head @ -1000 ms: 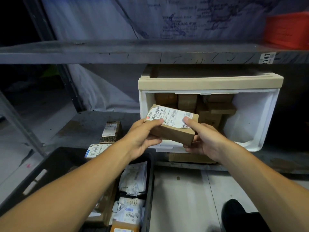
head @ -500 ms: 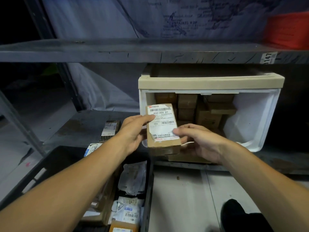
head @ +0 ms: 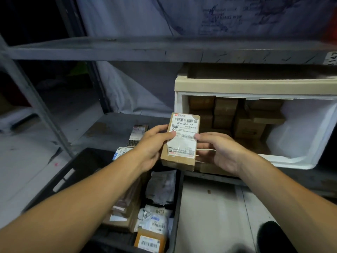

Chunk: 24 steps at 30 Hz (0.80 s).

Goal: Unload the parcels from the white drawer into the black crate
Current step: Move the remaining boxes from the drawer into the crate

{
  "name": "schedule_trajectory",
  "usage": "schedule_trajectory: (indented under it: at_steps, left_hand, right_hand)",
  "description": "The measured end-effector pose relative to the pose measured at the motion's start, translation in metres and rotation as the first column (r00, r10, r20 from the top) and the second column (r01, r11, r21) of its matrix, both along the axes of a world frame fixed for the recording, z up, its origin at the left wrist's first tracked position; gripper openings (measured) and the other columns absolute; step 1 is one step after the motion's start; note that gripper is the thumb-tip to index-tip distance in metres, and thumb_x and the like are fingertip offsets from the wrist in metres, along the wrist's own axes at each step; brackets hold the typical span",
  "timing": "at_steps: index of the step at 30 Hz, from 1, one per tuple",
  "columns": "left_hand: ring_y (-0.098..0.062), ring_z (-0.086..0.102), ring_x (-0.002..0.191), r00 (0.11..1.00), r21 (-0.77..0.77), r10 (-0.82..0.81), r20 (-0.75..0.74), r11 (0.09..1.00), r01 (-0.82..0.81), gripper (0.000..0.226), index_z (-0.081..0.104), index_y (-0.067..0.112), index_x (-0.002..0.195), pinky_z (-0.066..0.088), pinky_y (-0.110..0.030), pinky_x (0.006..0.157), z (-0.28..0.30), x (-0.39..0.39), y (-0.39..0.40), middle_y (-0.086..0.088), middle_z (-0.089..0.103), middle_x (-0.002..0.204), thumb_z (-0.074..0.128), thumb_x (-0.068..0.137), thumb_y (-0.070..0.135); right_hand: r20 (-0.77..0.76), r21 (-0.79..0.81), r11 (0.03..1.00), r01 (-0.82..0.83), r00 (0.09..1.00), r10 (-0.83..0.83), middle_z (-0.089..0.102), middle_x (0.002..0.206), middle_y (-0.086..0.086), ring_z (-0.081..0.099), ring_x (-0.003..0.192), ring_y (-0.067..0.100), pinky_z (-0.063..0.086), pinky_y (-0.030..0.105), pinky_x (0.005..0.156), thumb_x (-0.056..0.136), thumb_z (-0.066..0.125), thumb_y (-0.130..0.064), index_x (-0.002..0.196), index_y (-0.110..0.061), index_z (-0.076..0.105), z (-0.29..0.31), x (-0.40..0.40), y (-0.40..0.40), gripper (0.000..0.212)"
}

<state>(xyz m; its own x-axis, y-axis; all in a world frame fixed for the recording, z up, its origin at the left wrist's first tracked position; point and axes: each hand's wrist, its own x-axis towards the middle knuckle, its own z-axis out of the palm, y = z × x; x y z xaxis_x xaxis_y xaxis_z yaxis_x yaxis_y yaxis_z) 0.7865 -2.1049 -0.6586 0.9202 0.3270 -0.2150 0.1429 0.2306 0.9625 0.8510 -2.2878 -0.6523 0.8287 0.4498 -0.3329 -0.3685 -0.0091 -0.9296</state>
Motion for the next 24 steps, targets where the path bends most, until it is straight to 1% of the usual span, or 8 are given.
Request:
schedule_trajectory:
  at_steps: [3, 5, 7, 9, 15, 19, 21, 24]
  left_hand:
    - [-0.018, 0.077, 0.084, 0.999, 0.005, 0.044, -0.011, 0.999, -0.044, 0.026, 0.068, 0.013, 0.124, 0.062, -0.034, 0.071, 0.002, -0.013, 0.021, -0.009, 0.078, 0.104, 0.061, 0.099, 0.008]
    - [-0.018, 0.076, 0.082, 0.997, 0.017, 0.08, -0.019, 0.997, -0.079, 0.024, 0.069, 0.013, 0.122, 0.062, -0.032, 0.067, 0.002, -0.022, 0.037, -0.01, 0.078, 0.104, 0.059, 0.101, 0.009]
    - [-0.023, 0.076, 0.088, 0.994, 0.039, 0.106, -0.031, 0.994, -0.105, 0.024, 0.068, 0.013, 0.123, 0.062, -0.035, 0.071, 0.001, -0.03, 0.053, -0.011, 0.078, 0.105, 0.057, 0.102, 0.011]
    - [-0.025, 0.076, 0.091, 0.99, 0.067, 0.135, -0.042, 0.989, -0.132, 0.023, 0.069, 0.014, 0.122, 0.062, -0.038, 0.075, -0.001, -0.038, 0.07, -0.011, 0.078, 0.104, 0.058, 0.101, 0.011]
    - [-0.014, 0.073, 0.061, 0.96, 0.133, 0.264, -0.095, 0.959, -0.25, 0.01, 0.07, 0.012, 0.105, 0.057, -0.025, 0.054, -0.017, -0.055, 0.127, -0.004, 0.077, 0.078, 0.064, 0.098, 0.012]
    - [-0.018, 0.074, 0.065, 0.937, 0.124, 0.323, -0.131, 0.943, -0.308, 0.008, 0.069, 0.012, 0.104, 0.059, -0.031, 0.064, -0.036, -0.064, 0.172, -0.005, 0.078, 0.076, 0.065, 0.097, 0.013]
    - [-0.02, 0.075, 0.068, 0.929, 0.117, 0.335, -0.159, 0.94, -0.319, 0.01, 0.068, 0.012, 0.107, 0.06, -0.034, 0.067, -0.048, -0.068, 0.193, -0.005, 0.078, 0.079, 0.064, 0.097, 0.014]
    - [-0.02, 0.075, 0.068, 0.915, 0.109, 0.356, -0.192, 0.934, -0.34, 0.009, 0.068, 0.013, 0.106, 0.06, -0.035, 0.069, -0.064, -0.075, 0.221, -0.005, 0.079, 0.081, 0.064, 0.098, 0.014]
  right_hand:
    - [-0.024, 0.017, 0.999, -0.048, 0.999, 0.049, 0.078, 0.101, 0.017, 0.077, 0.09, 0.03, 0.063, 0.038, 0.069, 0.09, 0.074, -0.012, 0.12, -0.004, 0.066, -0.004, -0.004, 0.024, 0.033]
    - [-0.03, 0.022, 0.997, -0.07, 0.997, 0.071, 0.078, 0.102, 0.018, 0.077, 0.09, 0.03, 0.062, 0.039, 0.075, 0.09, 0.075, -0.015, 0.122, -0.004, 0.067, -0.008, -0.006, 0.043, 0.035]
    - [-0.042, 0.026, 0.996, -0.087, 0.995, 0.088, 0.077, 0.105, 0.02, 0.075, 0.095, 0.031, 0.061, 0.042, 0.084, 0.09, 0.075, -0.018, 0.123, -0.004, 0.067, -0.012, -0.008, 0.062, 0.037]
    - [-0.057, 0.04, 0.994, -0.101, 0.993, 0.103, 0.077, 0.105, 0.02, 0.073, 0.092, 0.03, 0.06, 0.042, 0.084, 0.091, 0.074, -0.018, 0.125, -0.004, 0.066, -0.016, -0.011, 0.082, 0.038]
    - [-0.112, 0.02, 0.986, -0.164, 0.98, 0.166, 0.078, 0.101, 0.015, 0.073, 0.083, 0.025, 0.061, 0.037, 0.076, 0.093, 0.072, -0.02, 0.123, -0.007, 0.068, -0.037, -0.022, 0.15, 0.033]
    - [-0.138, -0.009, 0.98, -0.196, 0.971, 0.193, 0.079, 0.1, 0.013, 0.075, 0.083, 0.025, 0.061, 0.032, 0.062, 0.094, 0.071, -0.019, 0.118, -0.007, 0.07, -0.051, -0.031, 0.201, 0.027]
    - [-0.155, -0.029, 0.979, -0.201, 0.969, 0.195, 0.078, 0.1, 0.015, 0.076, 0.091, 0.029, 0.062, 0.034, 0.066, 0.094, 0.071, -0.017, 0.117, -0.007, 0.069, -0.06, -0.035, 0.223, 0.025]
    - [-0.165, -0.056, 0.979, -0.194, 0.969, 0.183, 0.078, 0.1, 0.017, 0.075, 0.098, 0.033, 0.063, 0.043, 0.084, 0.094, 0.07, -0.013, 0.115, -0.005, 0.069, -0.071, -0.043, 0.255, 0.023]
